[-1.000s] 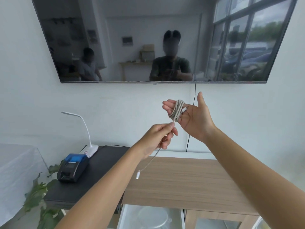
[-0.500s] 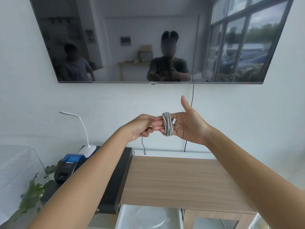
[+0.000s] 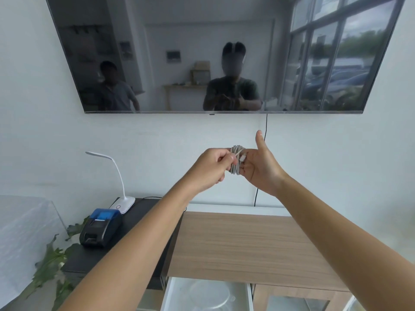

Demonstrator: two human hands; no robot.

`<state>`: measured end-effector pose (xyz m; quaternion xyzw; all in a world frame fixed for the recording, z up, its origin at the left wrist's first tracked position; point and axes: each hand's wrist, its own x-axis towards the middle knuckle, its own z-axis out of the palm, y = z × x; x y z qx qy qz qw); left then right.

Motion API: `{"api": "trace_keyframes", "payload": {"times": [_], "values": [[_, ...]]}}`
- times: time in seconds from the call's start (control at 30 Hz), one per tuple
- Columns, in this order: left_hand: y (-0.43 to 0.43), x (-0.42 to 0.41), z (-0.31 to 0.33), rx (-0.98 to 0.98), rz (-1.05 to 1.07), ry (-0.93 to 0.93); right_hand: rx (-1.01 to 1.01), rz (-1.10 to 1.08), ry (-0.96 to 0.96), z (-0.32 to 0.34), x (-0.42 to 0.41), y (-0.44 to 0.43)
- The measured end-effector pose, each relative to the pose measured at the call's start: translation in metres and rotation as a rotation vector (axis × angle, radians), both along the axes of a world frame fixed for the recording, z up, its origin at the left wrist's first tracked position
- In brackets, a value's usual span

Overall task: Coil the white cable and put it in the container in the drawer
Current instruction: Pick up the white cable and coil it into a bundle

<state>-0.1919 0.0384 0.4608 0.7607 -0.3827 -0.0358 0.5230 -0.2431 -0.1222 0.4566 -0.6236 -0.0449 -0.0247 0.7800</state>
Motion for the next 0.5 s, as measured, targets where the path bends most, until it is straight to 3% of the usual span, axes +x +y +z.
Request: {"api": "trace_keyframes", "payload": {"times": [0.13, 0.27, 0.5], "values": [[0.004, -0.002, -0.026, -0.207, 0.007, 0.123, 0.121, -0.072, -0.055, 0.001, 0.005, -0.001], [0.005, -0.005, -0.052, -0.227, -0.056, 0.239, 0.286, -0.087, -0.107, 0.004, 0.004, 0.001], [0.007, -0.003, -0.057, -0.272, -0.104, 0.349, 0.242, -0.099, -0.147, 0.004, -0.001, 0.016]]}}
